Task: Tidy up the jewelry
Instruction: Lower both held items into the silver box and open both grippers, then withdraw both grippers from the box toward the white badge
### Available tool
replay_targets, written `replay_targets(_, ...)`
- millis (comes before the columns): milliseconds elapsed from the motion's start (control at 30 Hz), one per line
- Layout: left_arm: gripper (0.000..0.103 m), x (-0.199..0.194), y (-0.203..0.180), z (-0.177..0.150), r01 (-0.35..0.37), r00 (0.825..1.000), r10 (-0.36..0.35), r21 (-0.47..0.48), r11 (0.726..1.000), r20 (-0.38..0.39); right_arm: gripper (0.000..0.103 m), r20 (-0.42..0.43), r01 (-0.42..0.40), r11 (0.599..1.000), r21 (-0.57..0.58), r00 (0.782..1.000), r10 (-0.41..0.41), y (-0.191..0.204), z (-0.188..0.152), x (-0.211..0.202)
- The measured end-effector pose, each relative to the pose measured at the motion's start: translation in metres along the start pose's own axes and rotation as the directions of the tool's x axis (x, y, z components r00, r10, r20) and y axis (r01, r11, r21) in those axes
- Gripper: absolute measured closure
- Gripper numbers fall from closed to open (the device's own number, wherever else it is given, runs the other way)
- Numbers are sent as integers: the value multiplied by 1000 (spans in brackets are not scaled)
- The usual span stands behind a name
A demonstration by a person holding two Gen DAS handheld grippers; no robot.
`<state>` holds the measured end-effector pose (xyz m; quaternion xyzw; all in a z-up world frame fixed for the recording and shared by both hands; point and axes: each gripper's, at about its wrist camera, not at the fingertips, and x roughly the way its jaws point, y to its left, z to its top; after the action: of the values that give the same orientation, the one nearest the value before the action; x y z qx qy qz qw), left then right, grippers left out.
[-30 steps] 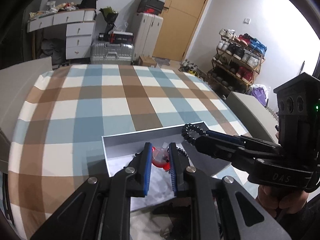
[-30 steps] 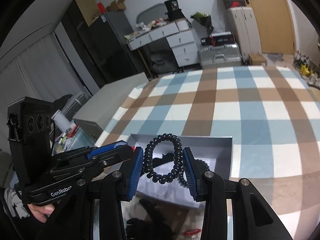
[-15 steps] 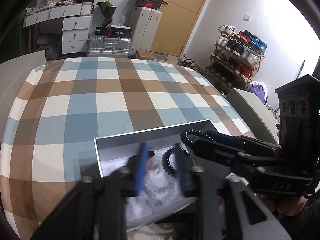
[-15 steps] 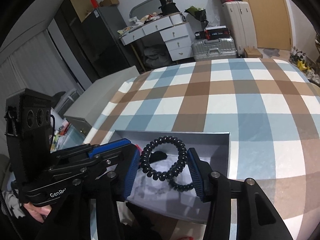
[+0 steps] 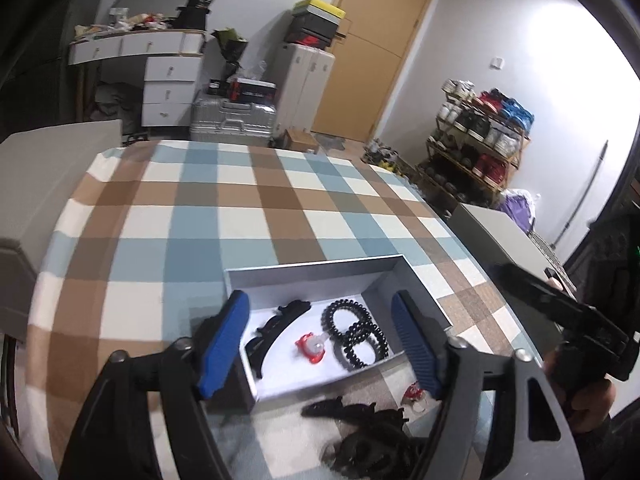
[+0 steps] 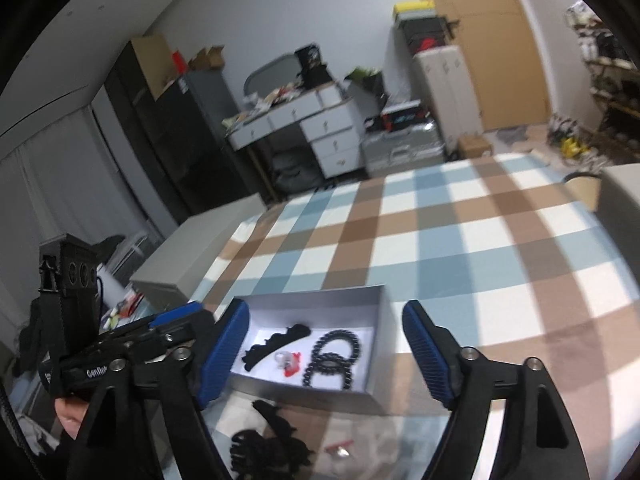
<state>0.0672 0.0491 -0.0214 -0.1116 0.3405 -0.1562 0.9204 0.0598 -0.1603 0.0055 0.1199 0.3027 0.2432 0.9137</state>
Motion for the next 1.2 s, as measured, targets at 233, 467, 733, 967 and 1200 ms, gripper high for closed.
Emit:
replay_targets(233, 20, -12, -3, -17, -106, 994, 106, -19, 994, 35, 1, 72, 77, 995, -56, 995, -73, 6, -13, -43)
replay_targets(467, 12, -28, -16, -30, -177, 982, 176, 9, 984, 74, 0, 91, 110, 989, -100, 991, -101, 17, -30, -63)
replay_targets(733, 1, -45, -30, -43, -231, 965, 222, 52, 972, 142, 0, 95, 153, 978, -141, 985, -141, 26, -51, -78)
replay_targets(967, 1, -42, -27, -69, -156, 987, 154, 23, 988, 44, 0, 53, 147, 974, -174, 989, -140, 24, -79, -74)
replay_targets(1200, 1, -36, -16, -93, -125, 990, 121, -48, 991, -73, 1, -56, 180, 945, -273, 978, -203, 20, -121, -41)
